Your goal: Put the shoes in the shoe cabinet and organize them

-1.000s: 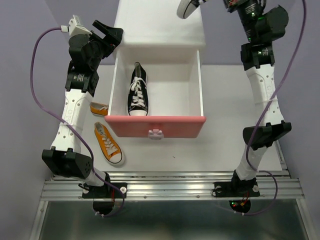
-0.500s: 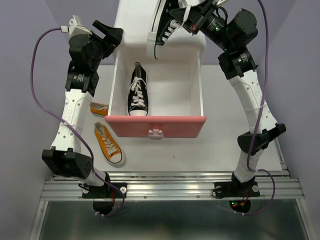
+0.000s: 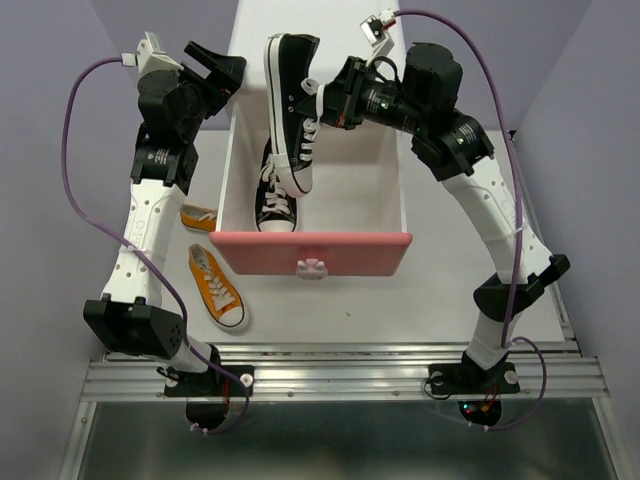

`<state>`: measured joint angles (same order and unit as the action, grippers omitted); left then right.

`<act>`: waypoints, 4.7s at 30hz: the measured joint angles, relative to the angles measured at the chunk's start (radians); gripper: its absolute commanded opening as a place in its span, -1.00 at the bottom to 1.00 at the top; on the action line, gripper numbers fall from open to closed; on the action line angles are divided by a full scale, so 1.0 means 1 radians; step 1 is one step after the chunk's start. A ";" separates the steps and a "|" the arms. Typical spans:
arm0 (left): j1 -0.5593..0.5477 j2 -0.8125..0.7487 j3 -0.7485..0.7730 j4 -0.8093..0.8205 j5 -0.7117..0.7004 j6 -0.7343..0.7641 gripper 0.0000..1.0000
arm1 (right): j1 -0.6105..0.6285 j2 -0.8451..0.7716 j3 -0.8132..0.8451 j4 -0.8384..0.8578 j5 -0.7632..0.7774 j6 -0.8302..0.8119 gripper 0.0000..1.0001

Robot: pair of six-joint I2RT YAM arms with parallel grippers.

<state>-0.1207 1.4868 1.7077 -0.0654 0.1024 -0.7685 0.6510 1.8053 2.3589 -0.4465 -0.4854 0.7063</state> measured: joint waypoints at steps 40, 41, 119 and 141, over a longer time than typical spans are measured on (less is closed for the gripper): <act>0.000 -0.011 -0.026 0.029 -0.010 -0.004 0.90 | 0.241 -0.011 0.029 -0.584 0.771 -0.253 -0.99; 0.000 -0.011 -0.026 0.029 -0.011 -0.004 0.90 | 0.245 -0.009 0.040 -0.595 0.797 -0.240 -0.99; 0.000 -0.010 -0.058 0.059 -0.029 -0.050 0.90 | 0.311 0.161 0.025 -0.613 1.173 0.032 -0.73; -0.002 -0.010 -0.066 0.069 -0.042 -0.056 0.90 | 0.306 0.167 -0.017 -0.515 1.142 -0.039 0.49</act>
<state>-0.1230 1.4765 1.6421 0.0032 0.0605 -0.8249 0.9569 1.9720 2.3421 -0.9619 0.6567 0.6670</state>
